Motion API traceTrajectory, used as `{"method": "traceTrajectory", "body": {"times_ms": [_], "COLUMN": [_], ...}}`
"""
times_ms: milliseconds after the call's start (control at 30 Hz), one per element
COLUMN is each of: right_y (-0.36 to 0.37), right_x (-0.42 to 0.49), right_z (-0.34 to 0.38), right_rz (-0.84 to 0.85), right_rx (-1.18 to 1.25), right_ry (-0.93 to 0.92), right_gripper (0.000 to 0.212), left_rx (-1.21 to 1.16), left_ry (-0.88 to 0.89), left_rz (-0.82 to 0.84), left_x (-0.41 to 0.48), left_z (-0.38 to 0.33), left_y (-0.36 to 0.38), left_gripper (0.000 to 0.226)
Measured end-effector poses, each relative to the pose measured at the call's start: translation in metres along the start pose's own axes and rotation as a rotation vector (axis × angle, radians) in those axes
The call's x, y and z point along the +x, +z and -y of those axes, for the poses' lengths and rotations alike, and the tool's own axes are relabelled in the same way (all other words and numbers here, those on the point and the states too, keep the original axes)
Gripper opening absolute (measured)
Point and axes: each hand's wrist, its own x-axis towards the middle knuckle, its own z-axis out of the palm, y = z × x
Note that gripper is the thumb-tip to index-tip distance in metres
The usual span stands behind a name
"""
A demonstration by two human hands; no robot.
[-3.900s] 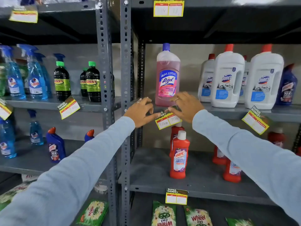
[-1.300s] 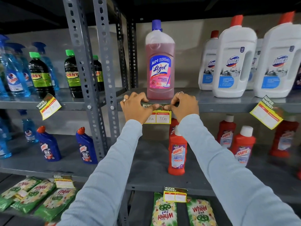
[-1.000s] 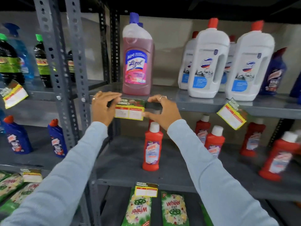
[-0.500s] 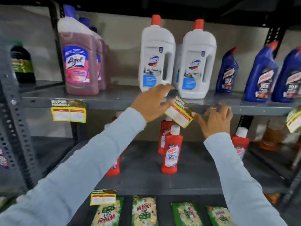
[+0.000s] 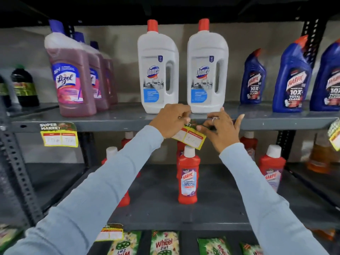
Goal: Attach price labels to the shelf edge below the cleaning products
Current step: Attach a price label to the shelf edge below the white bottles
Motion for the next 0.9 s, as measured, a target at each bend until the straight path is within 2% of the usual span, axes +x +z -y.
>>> {"method": "traceTrajectory", "body": {"times_ms": [167, 267, 367, 467, 567, 667, 900], "right_y": [-0.002, -0.007, -0.008, -0.007, -0.01, -0.012, -0.014], "right_x": [-0.005, -0.01, -0.015, -0.014, -0.008, -0.003, 0.009], "right_z": [-0.004, -0.013, -0.019, -0.015, -0.016, -0.018, -0.008], "right_rz": [0.015, 0.1, 0.139, 0.106, 0.065, 0.031, 0.016], "right_rx": [-0.006, -0.057, -0.247, -0.34, -0.349, -0.312, -0.295], "right_ry": [-0.051, -0.122, -0.181, -0.162, -0.151, -0.136, -0.025], "right_gripper": [0.016, 0.011, 0.018, 0.022, 0.023, 0.027, 0.037], "left_rx": [-0.189, -0.268, -0.057, 0.193, 0.252, 0.165, -0.09], "left_ry": [-0.018, 0.008, 0.058, 0.077, 0.118, 0.108, -0.114], "left_rz": [-0.073, -0.036, -0.023, -0.077, -0.151, -0.207, -0.284], "left_x": [-0.003, -0.014, -0.024, -0.025, -0.027, -0.029, -0.017], "left_z": [0.01, 0.021, 0.024, 0.022, 0.023, 0.025, 0.02], "left_y": [0.007, 0.014, 0.027, 0.035, 0.036, 0.032, 0.027], "left_gripper": [0.019, 0.02, 0.019, 0.015, 0.015, 0.016, 0.015]}}
